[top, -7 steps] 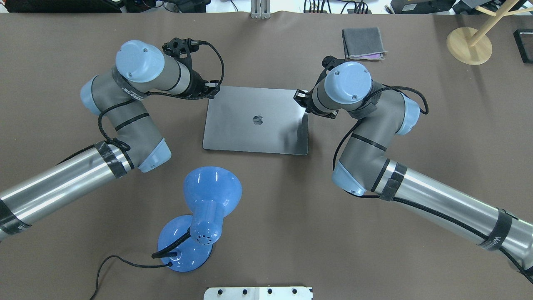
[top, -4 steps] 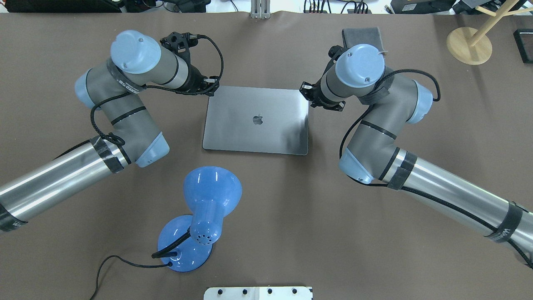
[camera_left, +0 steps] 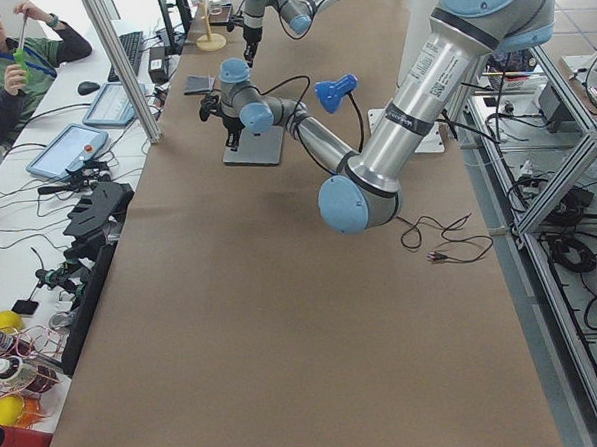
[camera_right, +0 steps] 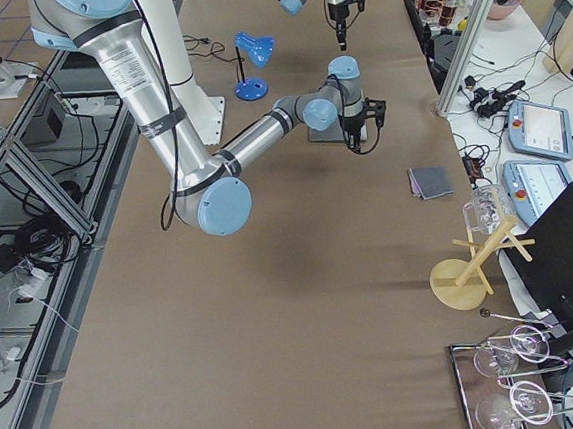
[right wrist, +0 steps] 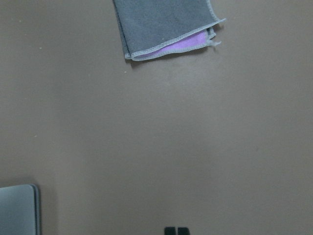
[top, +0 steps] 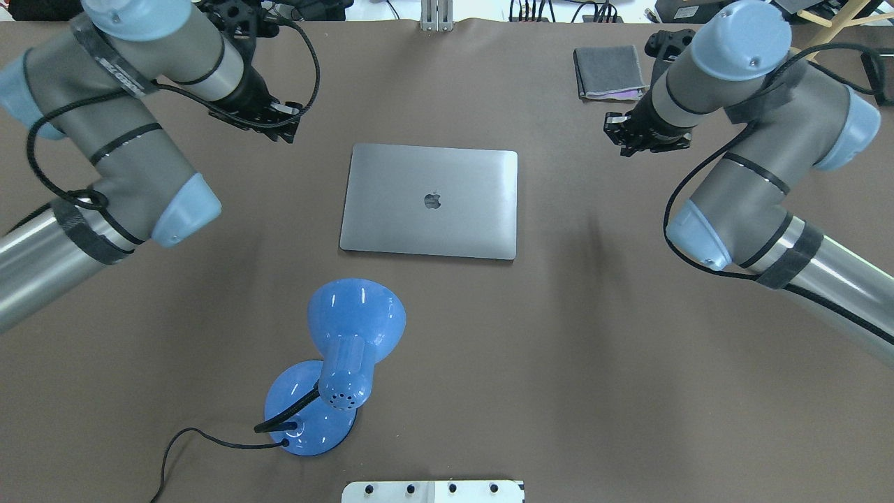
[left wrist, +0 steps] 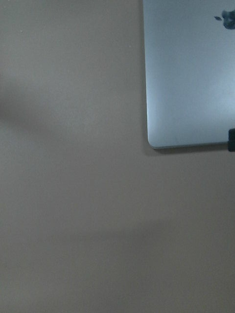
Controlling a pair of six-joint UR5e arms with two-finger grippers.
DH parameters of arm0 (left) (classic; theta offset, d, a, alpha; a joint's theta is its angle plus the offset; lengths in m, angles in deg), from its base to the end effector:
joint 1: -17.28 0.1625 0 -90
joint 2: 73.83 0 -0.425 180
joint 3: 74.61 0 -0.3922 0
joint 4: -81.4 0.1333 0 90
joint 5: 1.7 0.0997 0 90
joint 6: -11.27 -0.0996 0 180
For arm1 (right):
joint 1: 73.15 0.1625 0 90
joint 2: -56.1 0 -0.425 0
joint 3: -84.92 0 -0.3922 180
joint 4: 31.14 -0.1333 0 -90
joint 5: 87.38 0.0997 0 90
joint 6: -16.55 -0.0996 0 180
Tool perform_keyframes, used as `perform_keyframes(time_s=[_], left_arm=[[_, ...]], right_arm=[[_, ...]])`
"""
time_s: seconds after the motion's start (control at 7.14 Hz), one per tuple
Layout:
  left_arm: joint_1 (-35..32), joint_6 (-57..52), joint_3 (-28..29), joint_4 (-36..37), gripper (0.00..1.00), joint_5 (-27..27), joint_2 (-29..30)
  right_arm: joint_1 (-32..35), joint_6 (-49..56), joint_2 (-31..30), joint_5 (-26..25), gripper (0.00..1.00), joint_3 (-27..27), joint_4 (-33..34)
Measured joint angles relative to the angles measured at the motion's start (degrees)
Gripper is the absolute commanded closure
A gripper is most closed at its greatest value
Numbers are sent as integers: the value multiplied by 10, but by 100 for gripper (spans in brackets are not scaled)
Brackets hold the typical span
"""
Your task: Close laptop
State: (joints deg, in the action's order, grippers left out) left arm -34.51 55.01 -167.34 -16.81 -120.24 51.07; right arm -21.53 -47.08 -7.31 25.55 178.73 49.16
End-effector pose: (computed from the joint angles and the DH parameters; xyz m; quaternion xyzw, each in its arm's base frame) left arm 0.3570 -0.5920 0.2610 0.1361 0.4189 0.0528 0.8962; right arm -0.3381 -0.5791 0.3500 0.0663 -0.3786 0.1347 0.9133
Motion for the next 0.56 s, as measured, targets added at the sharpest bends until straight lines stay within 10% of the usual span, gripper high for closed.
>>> perform_keyframes(time_s=[0.56], left_arm=[[-139, -307, -55, 155, 1, -47, -76]], right_arm=[[131, 261, -113, 90, 0, 32, 33]])
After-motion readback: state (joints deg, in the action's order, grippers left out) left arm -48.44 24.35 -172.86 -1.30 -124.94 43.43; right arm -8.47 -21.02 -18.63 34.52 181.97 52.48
